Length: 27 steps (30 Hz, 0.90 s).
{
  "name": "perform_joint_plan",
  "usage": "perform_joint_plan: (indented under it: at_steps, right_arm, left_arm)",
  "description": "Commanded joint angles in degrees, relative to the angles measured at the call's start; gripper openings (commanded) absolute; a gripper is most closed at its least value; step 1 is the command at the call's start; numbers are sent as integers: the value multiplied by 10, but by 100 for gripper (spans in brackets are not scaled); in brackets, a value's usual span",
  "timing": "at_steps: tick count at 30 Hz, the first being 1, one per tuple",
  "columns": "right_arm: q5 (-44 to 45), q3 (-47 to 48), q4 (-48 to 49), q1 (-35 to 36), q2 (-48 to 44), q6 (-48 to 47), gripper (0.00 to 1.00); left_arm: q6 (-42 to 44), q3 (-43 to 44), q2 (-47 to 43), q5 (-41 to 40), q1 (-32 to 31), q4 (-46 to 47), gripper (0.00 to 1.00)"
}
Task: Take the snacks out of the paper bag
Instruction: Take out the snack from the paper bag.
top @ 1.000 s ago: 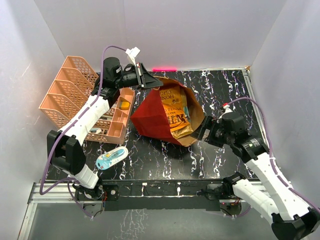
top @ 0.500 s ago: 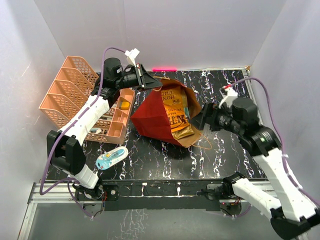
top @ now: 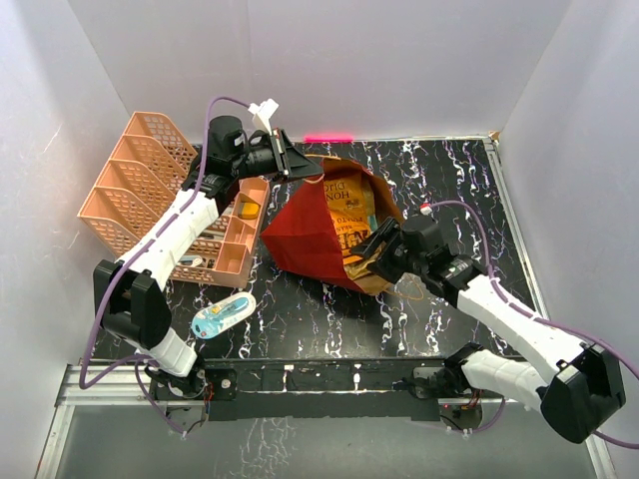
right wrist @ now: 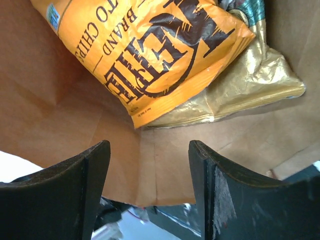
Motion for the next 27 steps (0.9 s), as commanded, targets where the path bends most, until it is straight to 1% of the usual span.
perform_joint_plan:
  at_steps: [1,2,5,8,11,16,19,25,27]
  right_arm:
    - [120,-34,107,30,-9,147,65]
    - [140,-45,111,37,-9,166,65]
    - [180,-78,145,47,-8,189,58]
    - [192,-88,172,47,1,185,56]
    - [199,-91,180,47,12,197,56]
    - [205,-105,226,47,31,209,52]
    - [201,-108,239,47,47,224,54]
    - [212,-124,238,51,47,244,56]
    - [210,-135,249,52,45,252,56]
  left_arm:
    - [5,32,-8,-1,3,-8,0]
    - [6,32,-8,1,3,-10,0]
    - [19,37,-13,1,4,-26,0]
    - [25,33,-17,0,5,-32,0]
    - [27,23,-25,-5,6,-38,0]
    - [16,6,-34,0,6,-28,0]
    - [16,8,-32,2,6,-32,0]
    - [8,11,-26,5,6,-26,0]
    - [16,19,-23,5,7,-37,0]
